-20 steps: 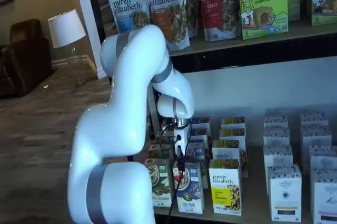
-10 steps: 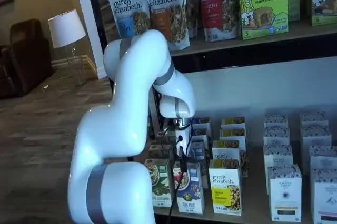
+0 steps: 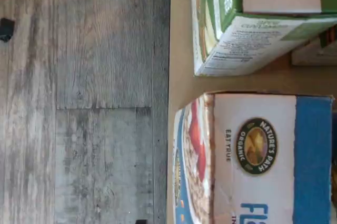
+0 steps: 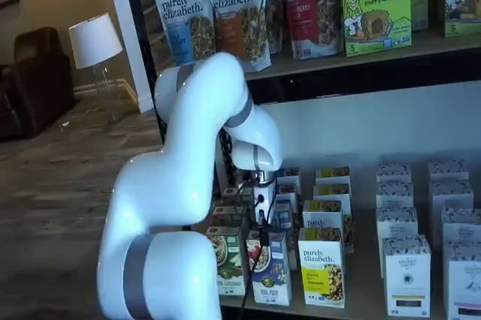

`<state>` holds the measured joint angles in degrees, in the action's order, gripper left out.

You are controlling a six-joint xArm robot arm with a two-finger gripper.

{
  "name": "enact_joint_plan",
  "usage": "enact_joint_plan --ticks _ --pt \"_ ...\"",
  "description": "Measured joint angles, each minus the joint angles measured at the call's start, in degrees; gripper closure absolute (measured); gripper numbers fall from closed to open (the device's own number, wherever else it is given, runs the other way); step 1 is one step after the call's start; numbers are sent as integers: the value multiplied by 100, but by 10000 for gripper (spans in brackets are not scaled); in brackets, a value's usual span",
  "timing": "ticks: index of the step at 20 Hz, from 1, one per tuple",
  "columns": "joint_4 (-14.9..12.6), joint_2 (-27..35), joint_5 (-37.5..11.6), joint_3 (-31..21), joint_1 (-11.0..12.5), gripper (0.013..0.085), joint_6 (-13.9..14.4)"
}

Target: Pick up the blue and white box that is on the bottom shelf, the second box from the left

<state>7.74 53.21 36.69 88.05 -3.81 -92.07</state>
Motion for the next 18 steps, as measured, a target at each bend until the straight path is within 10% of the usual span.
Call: enact_joint_plan --ticks 18 --pt "-343 822 278 993 -123 130 412"
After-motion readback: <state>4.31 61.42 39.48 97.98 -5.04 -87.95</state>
